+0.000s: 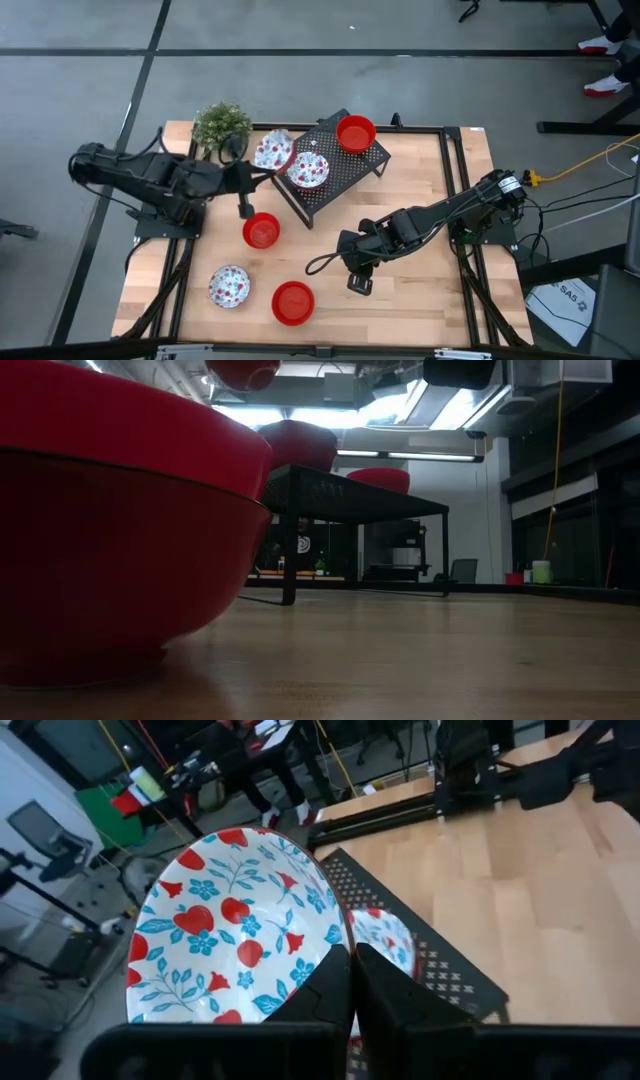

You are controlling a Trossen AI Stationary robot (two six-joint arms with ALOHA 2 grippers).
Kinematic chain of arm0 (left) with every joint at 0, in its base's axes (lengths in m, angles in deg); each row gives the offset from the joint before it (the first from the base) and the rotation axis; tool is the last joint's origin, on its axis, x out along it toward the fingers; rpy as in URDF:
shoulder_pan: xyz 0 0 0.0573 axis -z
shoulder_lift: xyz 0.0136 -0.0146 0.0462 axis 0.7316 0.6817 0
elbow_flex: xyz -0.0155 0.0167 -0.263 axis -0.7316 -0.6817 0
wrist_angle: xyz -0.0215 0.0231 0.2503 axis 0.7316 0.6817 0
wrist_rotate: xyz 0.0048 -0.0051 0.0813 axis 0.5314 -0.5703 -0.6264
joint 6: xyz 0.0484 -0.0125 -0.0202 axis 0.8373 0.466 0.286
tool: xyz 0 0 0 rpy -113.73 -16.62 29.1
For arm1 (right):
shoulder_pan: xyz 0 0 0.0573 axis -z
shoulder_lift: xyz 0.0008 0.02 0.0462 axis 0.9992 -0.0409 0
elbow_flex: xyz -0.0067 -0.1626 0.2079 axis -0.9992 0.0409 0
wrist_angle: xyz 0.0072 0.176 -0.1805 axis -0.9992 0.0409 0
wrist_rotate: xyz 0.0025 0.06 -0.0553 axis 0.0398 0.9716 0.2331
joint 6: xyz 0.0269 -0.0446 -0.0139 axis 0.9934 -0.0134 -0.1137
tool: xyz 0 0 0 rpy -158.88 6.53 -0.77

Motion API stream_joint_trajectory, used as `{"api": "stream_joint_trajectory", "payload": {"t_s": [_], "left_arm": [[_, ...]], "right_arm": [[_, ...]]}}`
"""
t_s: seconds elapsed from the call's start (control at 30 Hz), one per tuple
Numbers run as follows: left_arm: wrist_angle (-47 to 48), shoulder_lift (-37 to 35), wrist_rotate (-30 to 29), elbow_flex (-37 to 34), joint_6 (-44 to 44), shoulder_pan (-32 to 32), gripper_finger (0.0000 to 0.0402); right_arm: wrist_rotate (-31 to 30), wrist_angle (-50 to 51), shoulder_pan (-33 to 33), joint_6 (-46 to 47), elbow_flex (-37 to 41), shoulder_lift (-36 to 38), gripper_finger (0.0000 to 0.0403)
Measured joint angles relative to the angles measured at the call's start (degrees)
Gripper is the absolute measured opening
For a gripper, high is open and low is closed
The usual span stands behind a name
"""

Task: Pick & Place Mini bowls
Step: Stack the white patterned bowl on the white patterned bowl on the shelf

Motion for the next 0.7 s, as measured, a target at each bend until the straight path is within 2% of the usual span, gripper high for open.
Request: {"api": "stream_joint_trajectory", "payload": {"t_s": [0.43, 0.7], "left_arm": [[-0.3, 9.0, 11.0, 7.3, 13.1, -7.8, 0.0003], [0.9, 13.9, 20.7, 9.3, 14.5, -13.6, 0.0003]], "right_arm": [[-1.0, -0.3, 0.0, 0.5, 0.0, 0.0, 0.0114], [-1.1, -0.4, 0.0, 1.5, 0.0, 0.0, 0.0114]]}}
